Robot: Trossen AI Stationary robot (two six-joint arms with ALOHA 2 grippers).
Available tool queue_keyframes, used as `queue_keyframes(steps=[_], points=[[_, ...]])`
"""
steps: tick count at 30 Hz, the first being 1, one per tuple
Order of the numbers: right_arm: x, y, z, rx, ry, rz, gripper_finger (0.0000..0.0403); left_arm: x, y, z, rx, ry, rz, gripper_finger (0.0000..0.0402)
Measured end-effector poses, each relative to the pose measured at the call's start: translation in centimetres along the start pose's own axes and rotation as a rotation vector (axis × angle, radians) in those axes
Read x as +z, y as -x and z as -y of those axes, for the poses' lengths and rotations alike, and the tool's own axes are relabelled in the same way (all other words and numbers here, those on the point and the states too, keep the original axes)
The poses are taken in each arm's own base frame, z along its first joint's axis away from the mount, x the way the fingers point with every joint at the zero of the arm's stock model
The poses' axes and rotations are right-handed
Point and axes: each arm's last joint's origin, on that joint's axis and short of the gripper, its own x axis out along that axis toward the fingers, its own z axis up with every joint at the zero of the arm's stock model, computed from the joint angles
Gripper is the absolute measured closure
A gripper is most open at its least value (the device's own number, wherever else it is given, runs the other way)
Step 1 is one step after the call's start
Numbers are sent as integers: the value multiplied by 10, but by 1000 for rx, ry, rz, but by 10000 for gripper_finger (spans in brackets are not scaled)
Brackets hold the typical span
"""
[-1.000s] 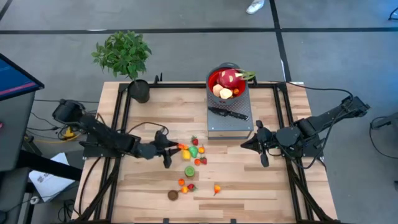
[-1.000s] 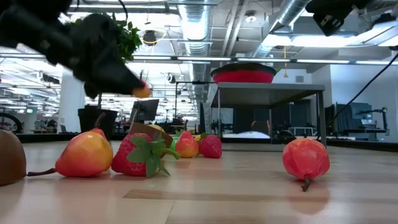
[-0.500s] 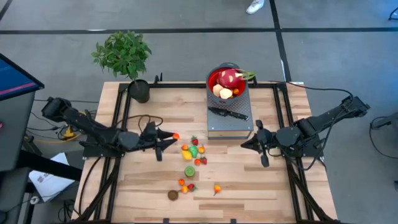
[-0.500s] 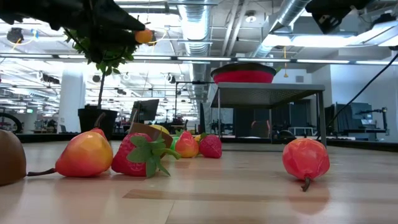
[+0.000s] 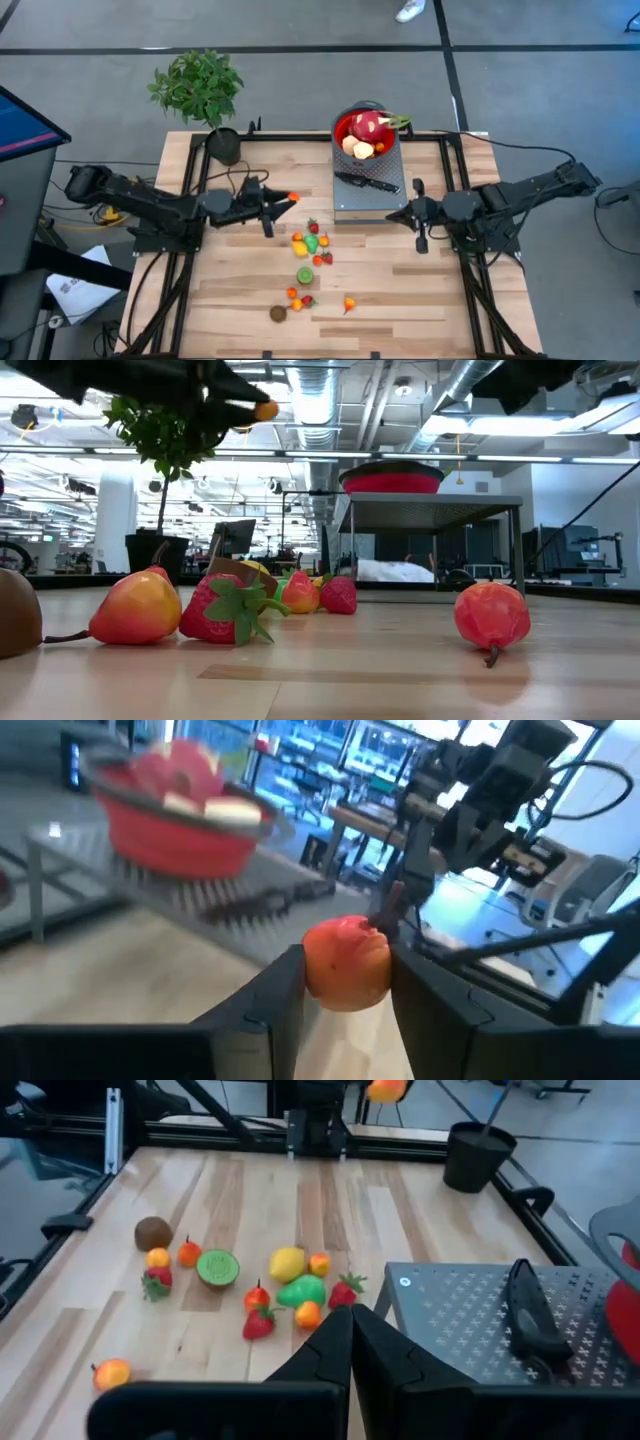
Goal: Pick & Place Fruit
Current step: Put the yellow pear into the red colander on the shelf
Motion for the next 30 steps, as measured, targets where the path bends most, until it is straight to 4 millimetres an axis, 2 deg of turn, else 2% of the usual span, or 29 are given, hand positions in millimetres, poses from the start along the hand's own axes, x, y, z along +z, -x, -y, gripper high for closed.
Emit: queue_keyframes(steps=[5, 11, 17, 22, 30], points=[[1, 10, 15, -2, 15, 25, 402, 22, -19, -4, 20, -44, 42, 271], [0, 21, 31, -56, 67, 38, 402, 35, -44, -18, 79, -47, 53, 277], [0, 21, 44, -136, 99, 30, 402, 46, -77, -31, 148, -49, 60, 275], [-4, 20, 51, -182, 85, -11, 403, 56, -105, -31, 141, -98, 67, 277], [-6, 21, 59, -231, 71, -29, 403, 67, -133, -30, 156, -146, 93, 277]])
